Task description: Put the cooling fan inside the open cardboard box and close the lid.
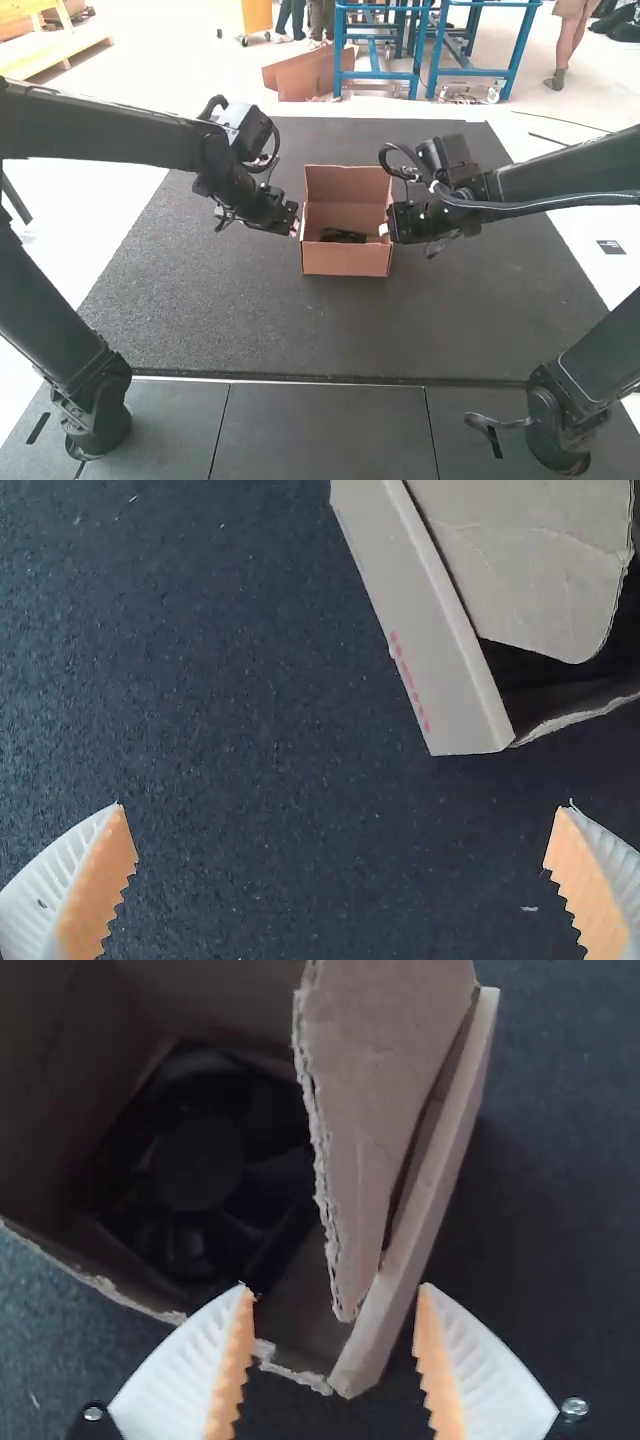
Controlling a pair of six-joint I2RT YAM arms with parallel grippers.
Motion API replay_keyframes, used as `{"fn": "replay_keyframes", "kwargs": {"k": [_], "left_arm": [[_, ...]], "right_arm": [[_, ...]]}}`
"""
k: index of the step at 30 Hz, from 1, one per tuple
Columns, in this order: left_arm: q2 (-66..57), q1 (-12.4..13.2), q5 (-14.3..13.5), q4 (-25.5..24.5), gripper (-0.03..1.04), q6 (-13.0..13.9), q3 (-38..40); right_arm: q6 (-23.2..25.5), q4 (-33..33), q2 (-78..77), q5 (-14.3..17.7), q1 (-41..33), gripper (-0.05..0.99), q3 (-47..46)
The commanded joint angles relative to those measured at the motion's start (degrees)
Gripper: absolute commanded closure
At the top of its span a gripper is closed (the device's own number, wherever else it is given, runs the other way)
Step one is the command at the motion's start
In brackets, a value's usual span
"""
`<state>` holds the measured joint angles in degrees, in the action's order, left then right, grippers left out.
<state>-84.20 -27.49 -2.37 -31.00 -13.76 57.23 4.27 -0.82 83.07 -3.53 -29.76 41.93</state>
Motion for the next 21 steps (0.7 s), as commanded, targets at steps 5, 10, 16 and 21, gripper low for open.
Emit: {"fn": "replay_keyframes", "kwargs": {"k": [5,10,16,21], "left_arm": [[3.61,4.28,-4.4,-0.46,0.04,1.54,-0.02],[2.64,7.89,-5.63,2.97,0.04,2.33,4.38],[-3.77,7.36,-5.54,4.46,0.04,2.86,12.82],[-9.58,5.69,-5.54,4.9,0.04,2.86,20.73]], "right_arm": [[1.0,-2.96,-3.7,0.98,1.28,0.02,4.83],[1.09,-5.95,-8.36,-1.39,3.74,0.02,8.43],[-1.2,-13.77,-15.57,-1.39,4.36,0.03,10.27],[-3.31,-23.7,-19.35,-1.48,4.62,0.03,11.86]]}}
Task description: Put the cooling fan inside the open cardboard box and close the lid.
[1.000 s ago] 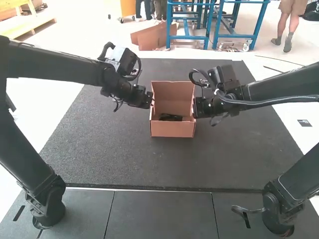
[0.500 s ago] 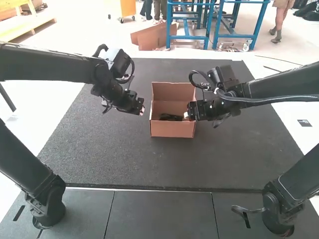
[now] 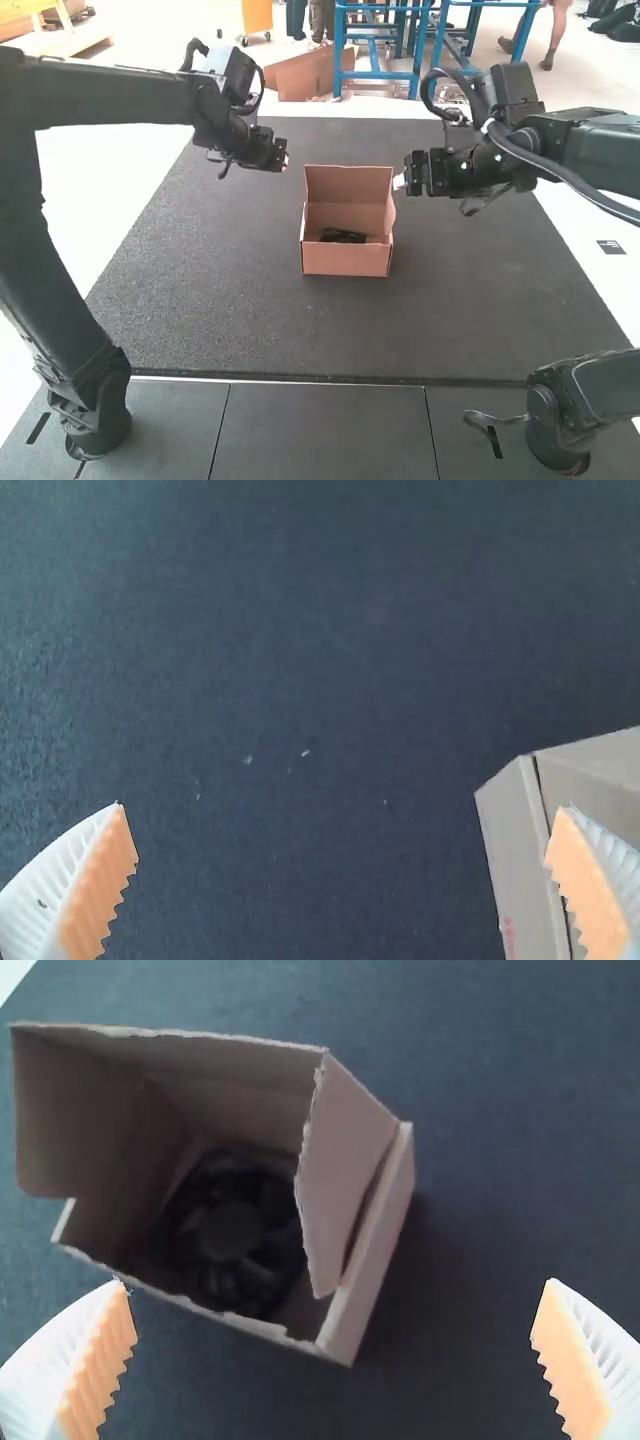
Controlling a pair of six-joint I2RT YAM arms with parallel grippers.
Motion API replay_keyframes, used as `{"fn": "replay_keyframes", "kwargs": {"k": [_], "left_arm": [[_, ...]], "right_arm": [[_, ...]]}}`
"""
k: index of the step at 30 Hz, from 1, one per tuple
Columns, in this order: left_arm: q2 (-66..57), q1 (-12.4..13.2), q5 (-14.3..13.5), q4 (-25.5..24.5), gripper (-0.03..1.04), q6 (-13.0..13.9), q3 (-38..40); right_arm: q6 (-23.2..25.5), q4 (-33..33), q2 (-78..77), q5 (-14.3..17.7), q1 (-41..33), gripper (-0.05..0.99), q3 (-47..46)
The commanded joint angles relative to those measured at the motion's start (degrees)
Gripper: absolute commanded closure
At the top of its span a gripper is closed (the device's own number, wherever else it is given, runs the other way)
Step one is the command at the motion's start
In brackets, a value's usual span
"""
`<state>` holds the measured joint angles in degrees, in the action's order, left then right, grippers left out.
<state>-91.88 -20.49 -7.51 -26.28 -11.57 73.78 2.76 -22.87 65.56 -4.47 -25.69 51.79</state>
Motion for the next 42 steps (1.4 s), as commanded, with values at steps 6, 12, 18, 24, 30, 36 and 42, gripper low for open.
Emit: {"fn": "replay_keyframes", "kwargs": {"k": [6,12,18,24,30,36,42], "left_arm": [[-7.62,-4.03,0.3,0.62,0.04,0.41,11.48],[-11.66,-7.02,1.62,-1.49,0.04,0.32,17.28],[-13.15,-8.51,1.97,-5.97,0.04,0.32,18.59],[-13.15,-9.57,2.41,-9.31,0.04,0.24,16.22],[-13.42,-11.15,3.2,-8.35,0.04,0.32,12.18],[-15.09,-13.43,3.46,-5.45,0.04,0.24,7.78],[-16.49,-14.84,3.29,-2.98,0.04,0.24,4.8]], "right_arm": [[-1.89,-8.06,-5.79,-0.63,0.29,0.03,2.53],[-0.92,-9.82,-7.2,-0.63,0.64,0.03,2.44],[-0.66,-10.44,-7.02,-0.72,2.67,0.03,3.49],[-0.74,-10.96,-6.59,-0.72,3.1,0.03,4.64],[-0.74,-12.55,-6.67,-0.98,4.07,0.03,5.51],[-0.83,-14.74,-6.94,-2.3,4.95,0.03,5.95],[-0.92,-19.05,-7.2,-3.88,4.69,0.03,7.71]]}}
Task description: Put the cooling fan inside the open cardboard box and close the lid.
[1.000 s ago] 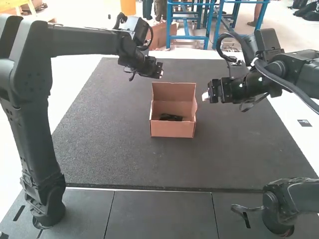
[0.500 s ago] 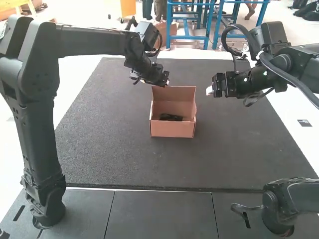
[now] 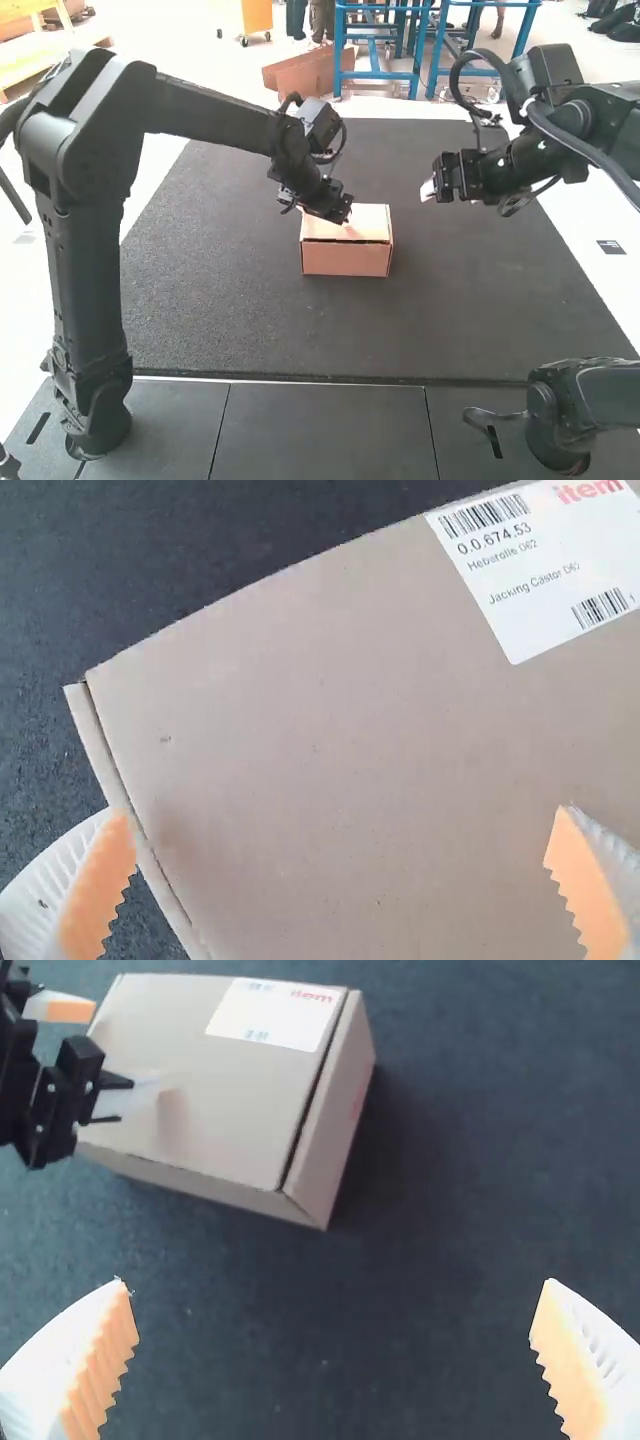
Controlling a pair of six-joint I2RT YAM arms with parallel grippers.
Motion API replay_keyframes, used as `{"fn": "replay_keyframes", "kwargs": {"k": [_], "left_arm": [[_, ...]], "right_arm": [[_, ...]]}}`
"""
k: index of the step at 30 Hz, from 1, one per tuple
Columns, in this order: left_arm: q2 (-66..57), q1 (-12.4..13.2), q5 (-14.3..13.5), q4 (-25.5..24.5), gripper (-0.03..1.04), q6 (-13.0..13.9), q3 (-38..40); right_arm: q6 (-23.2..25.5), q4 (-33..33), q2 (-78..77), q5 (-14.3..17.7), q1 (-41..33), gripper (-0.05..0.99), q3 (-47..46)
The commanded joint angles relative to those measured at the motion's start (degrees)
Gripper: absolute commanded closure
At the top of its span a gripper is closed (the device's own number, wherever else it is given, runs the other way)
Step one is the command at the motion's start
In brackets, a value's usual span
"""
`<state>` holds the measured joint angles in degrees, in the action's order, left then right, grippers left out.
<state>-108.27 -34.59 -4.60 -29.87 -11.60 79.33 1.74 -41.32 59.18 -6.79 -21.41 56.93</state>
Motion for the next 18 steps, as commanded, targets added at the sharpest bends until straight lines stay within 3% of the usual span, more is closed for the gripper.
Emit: {"fn": "replay_keyframes", "kwargs": {"k": [1,18], "left_arm": [[-0.19,-0.83,0.21,0.86,0.04,0.35,-1.19],[-0.54,-0.83,-0.94,1.13,0.04,0.96,-5.85]], "right_arm": [[0.11,-1.31,-0.82,-1.65,0.4,0.03,2.58],[0.28,-3.59,-1.17,-1.74,0.67,0.03,2.93]]}}
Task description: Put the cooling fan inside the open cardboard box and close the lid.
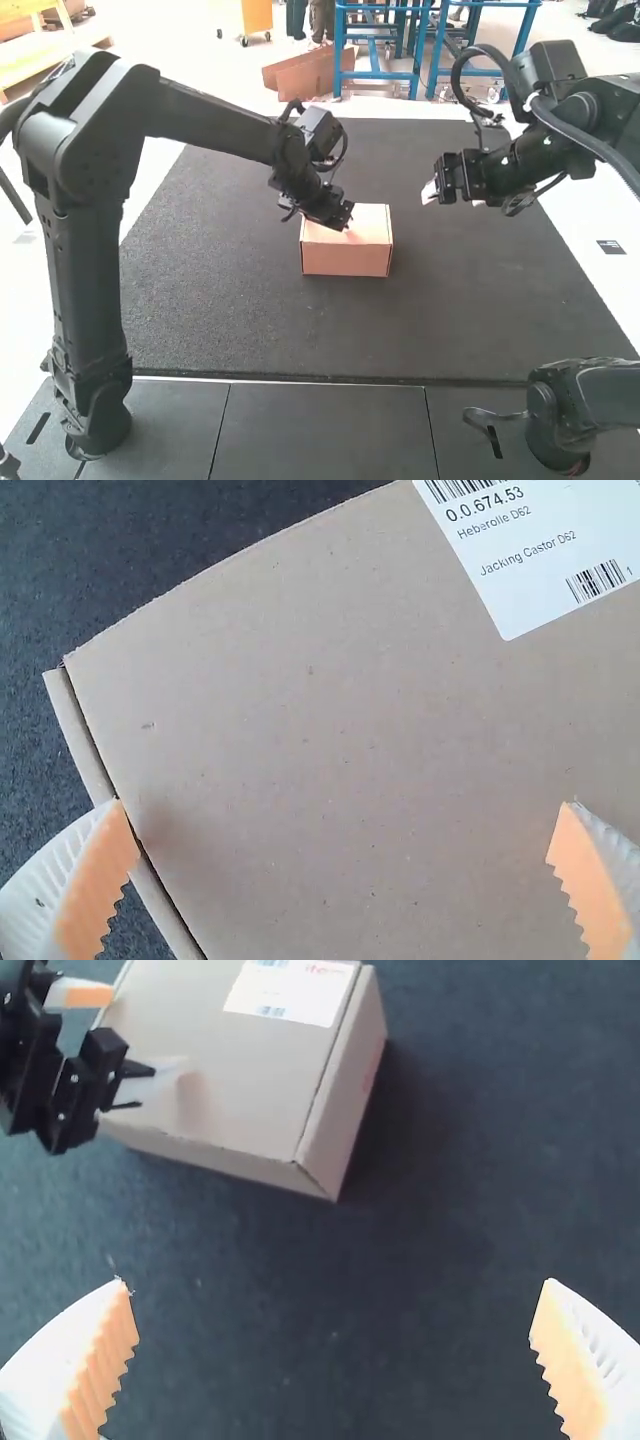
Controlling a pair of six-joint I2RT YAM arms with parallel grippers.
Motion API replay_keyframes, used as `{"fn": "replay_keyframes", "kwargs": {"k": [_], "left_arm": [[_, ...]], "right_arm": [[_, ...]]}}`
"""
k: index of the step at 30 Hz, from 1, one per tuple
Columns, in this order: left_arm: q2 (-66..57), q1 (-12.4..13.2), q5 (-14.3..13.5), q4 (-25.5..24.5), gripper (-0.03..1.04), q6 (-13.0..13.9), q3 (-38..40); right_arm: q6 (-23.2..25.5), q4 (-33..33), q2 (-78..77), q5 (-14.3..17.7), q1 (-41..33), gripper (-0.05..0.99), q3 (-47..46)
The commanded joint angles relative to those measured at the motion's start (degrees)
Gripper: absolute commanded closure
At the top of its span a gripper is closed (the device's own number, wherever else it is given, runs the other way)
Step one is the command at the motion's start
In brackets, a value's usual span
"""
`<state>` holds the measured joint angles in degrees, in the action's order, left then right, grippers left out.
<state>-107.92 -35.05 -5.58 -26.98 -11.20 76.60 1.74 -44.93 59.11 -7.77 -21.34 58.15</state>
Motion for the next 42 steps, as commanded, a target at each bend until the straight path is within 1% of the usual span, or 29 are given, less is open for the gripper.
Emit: {"fn": "replay_keyframes", "kwargs": {"k": [1,4,5,8,9,11,13,14,16,17,18,19,25,27,31,34,37,40,42], "left_arm": [[-0.89,-0.37,0.14,-1.85,0.04,0.57,-3.03],[0.87,0.07,0.22,-2.55,0.04,0.57,-1.63],[2.1,0.33,0.31,-2.99,0.04,0.48,-0.66],[6.23,2.79,0.49,-2.2,0.04,0.22,1.98],[7.81,3.76,0.84,-1.67,0.04,0.22,2.77],[10.71,5.6,1.37,-0.62,0.04,0.39,3.91],[13.61,7.27,2.16,-0.09,0.04,0.48,4.53],[15.19,7.89,2.68,0.53,0.04,0.57,4.53],[18.09,8.86,2.77,1.41,0.04,0.65,4.09],[19.41,9.21,2.77,1.85,0.04,1.27,3.56],[20.73,9.47,2.77,2.55,0.04,2.5,2.77],[22.05,9.65,2.77,3.34,0.04,2.68,1.98],[30.22,9.74,2.86,10.37,0.04,2.5,-5.76],[33.39,9.65,2.86,13.71,0.04,2.32,-9.36],[40.86,9.74,3.12,22.94,0.04,2.59,-17.54],[45.43,9.91,3.39,25.93,0.04,2.85,-22.46],[49.21,11.32,3.39,26.63,0.04,2.94,-26.59],[53.43,13.43,3.48,29.79,0.04,3.73,-30.98],[56.59,14.74,4.27,31.55,0.04,4.26,-34.06]], "right_arm": [[0.37,0.01,-1.28,-0.76,0.69,0.03,1.88],[1.07,0.81,-1.81,-0.49,0.78,0.03,2.05],[1.43,1.86,-1.98,0.04,0.95,0.03,1.97],[1.95,5.99,-2.69,1.27,1.92,0.03,1.62],[2.13,7.92,-2.69,1.88,2.36,0.03,1.44],[2.22,9.77,-2.86,1.97,3.5,0.03,1.44],[2.31,13.99,-3.04,2.67,5.17,0.03,1.44],[2.39,15.75,-3.39,2.85,5.96,0.03,1.53],[2.39,20.41,-4.36,2.94,7.72,0.03,0.91],[2.22,22.51,-4.71,2.94,8.51,0.03,0.38],[2.22,24.62,-5.15,2.94,9.13,0.03,-0.14],[2.22,26.12,-5.32,3.02,9.57,0.03,-0.67],[1.34,30.6,-6.2,3.64,9.83,0.03,-5.24],[0.11,32.36,-6.64,3.64,9.83,0.03,-6.82],[-1.12,35.26,-7.61,3.64,9.3,0.03,-9.99],[-2.79,38.51,-8.93,3.55,8.6,0.03,-13.15],[-3.5,41.59,-11.12,2.58,8.6,0.03,-15.96],[-3.41,42.73,-12.79,1.97,9.21,0.03,-18.51],[-2.44,43.17,-14.55,0.83,9.83,0.03,-20.01]]}}
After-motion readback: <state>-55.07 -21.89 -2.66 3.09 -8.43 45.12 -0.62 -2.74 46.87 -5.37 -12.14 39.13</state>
